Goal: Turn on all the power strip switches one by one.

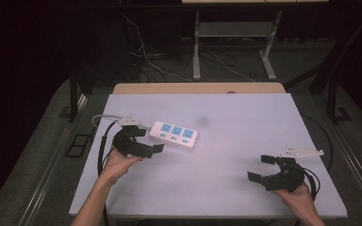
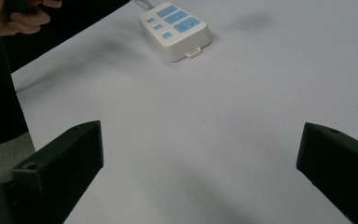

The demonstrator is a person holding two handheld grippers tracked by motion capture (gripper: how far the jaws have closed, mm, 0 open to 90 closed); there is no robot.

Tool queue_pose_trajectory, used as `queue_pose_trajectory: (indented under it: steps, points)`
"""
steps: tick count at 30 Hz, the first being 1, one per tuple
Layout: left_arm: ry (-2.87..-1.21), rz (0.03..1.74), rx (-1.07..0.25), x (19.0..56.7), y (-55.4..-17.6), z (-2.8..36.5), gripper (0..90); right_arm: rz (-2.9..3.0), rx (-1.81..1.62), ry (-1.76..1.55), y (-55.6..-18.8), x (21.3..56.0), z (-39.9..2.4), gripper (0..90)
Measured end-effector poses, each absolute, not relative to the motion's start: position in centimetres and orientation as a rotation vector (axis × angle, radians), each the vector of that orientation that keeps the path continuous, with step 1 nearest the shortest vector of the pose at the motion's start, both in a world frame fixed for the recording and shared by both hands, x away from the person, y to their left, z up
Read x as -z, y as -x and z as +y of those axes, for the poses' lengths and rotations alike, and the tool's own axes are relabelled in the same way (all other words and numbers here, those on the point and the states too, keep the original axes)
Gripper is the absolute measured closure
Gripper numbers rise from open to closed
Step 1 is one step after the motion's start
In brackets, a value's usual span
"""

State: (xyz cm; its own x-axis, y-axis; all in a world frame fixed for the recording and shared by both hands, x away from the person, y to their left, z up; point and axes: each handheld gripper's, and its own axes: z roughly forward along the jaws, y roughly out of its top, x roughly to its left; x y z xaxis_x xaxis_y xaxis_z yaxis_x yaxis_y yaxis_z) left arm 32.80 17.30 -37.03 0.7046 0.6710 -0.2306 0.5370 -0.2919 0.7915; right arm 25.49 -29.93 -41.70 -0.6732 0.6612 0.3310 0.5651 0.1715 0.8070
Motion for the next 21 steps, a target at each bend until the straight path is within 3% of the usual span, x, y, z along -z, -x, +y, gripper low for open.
queue_pose_trajectory:
  steps: [21]
  points:
    - [-1.865, 0.906, -0.225, 41.3, -26.4, 18.7, 0.0, 2.347, -1.524, -1.226, -25.3, 41.8, -29.9, 0.4]
